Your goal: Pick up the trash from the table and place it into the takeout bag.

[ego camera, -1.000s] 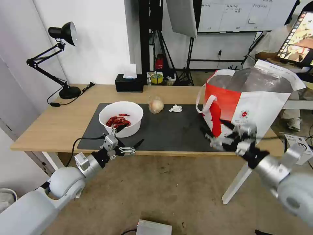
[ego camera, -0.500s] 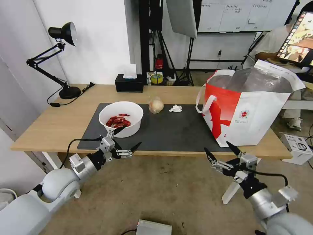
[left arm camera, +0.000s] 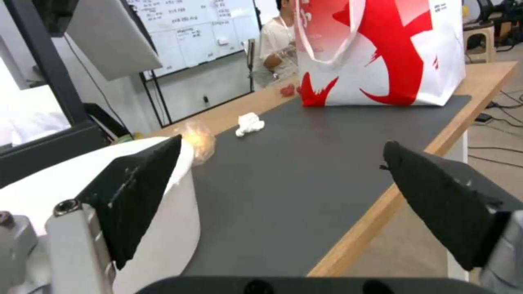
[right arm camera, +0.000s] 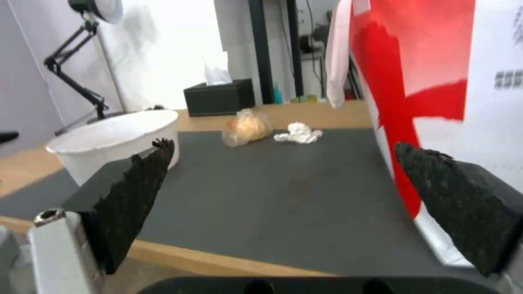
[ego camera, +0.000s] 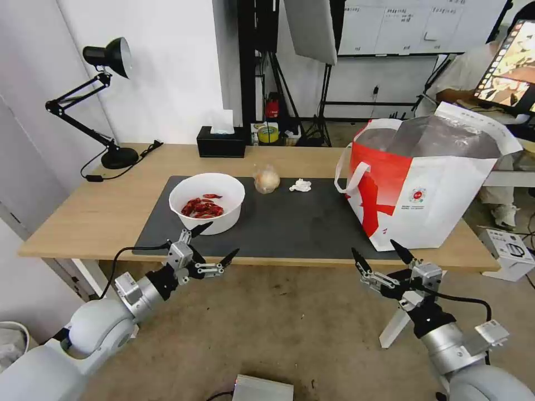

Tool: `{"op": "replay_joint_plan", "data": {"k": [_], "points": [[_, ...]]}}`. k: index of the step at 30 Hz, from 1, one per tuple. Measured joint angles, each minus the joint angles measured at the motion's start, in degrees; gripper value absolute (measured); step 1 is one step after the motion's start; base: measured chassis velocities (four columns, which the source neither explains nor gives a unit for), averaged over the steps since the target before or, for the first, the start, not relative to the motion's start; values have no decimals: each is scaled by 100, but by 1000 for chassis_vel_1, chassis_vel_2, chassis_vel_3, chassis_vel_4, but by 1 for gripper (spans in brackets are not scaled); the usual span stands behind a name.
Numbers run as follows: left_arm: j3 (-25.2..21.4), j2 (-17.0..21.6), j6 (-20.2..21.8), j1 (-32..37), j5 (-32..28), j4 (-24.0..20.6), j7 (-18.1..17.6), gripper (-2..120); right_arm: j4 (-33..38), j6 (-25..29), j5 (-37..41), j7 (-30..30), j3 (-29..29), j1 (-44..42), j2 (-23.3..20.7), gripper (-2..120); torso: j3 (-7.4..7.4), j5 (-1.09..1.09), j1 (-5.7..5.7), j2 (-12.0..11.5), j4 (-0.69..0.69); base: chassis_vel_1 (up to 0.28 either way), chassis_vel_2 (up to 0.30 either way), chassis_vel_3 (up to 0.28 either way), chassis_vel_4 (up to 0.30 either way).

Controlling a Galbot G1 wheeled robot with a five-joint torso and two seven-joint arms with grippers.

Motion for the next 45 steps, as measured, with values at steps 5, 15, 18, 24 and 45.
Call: {"op": "replay_joint_plan", "data": {"k": [5, 15, 18, 24, 45], "points": [[-9, -26, 0, 33, -7, -3, -16, 100, -11, -155, 305, 123, -84, 203, -65, 100, 0, 0, 0, 0, -1, 0, 0, 0, 0], [-99, -88, 4, 76, -28, -37, -40, 100, -138, -677, 924, 576, -662, 1215, -383, 100, 0, 0, 0, 0, 1, 0, 0, 0, 0], [-39, -88, 20, 16, -34, -38, -107, 100, -261, -787, 928, 827, -1039, 1673, -501, 100, 0, -1, 0, 0, 0, 0, 0, 0, 0], [116, -14, 87, -166, -68, 19, -229, 100, -643, -1174, 931, 1621, -1928, 2706, -670, 100, 1, -1, 1, -1, 1, 0, 0, 0, 0], [464, 15, 126, -417, -87, 287, -288, 100, -1640, -2533, 1626, 3369, -3140, 4925, -680, 100, 0, -1, 1, -1, 0, 0, 0, 0, 0]]}}
